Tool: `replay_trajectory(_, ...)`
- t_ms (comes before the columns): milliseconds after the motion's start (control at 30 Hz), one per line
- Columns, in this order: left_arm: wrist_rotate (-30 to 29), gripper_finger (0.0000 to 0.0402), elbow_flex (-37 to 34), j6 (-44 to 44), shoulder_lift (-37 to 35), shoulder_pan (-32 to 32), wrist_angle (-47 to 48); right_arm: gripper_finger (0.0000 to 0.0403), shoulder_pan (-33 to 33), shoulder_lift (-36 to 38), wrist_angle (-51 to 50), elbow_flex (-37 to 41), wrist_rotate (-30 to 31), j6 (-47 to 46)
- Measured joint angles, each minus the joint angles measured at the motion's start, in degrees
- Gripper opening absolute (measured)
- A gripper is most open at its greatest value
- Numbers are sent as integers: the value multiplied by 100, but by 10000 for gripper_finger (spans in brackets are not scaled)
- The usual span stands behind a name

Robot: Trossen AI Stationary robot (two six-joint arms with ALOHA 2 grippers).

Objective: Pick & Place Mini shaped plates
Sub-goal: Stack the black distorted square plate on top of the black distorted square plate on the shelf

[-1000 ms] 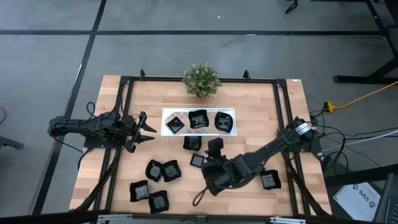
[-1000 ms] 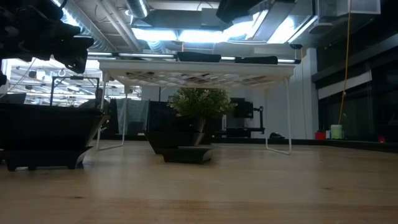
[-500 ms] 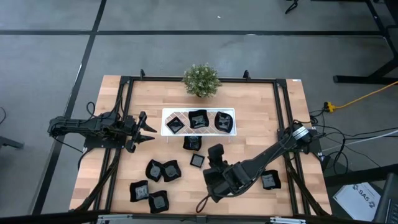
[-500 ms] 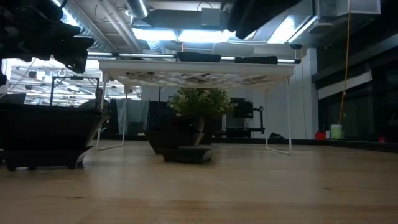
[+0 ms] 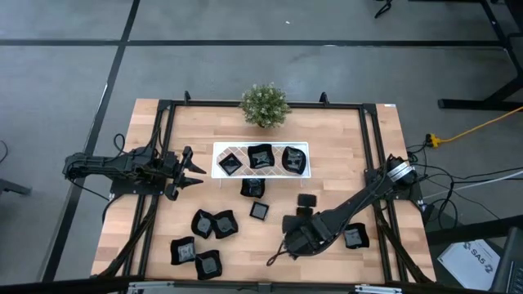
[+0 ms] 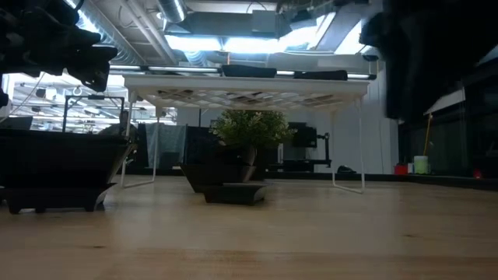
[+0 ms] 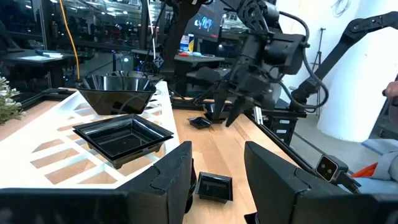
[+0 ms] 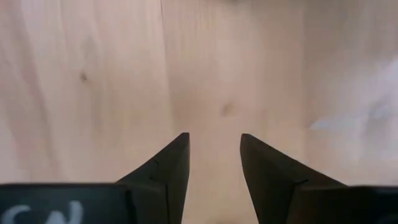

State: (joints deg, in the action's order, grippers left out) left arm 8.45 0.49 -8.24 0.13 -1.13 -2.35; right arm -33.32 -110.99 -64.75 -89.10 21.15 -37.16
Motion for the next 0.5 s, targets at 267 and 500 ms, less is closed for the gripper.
replay_trajectory(267,0,143,-1,1,2,0,0,142,0,43,-1352,37,-1278,-2501)
replay_trajectory(500,0,143,-2,1,2,0,0,142,-40,44,-2058,37,-2605,-3891)
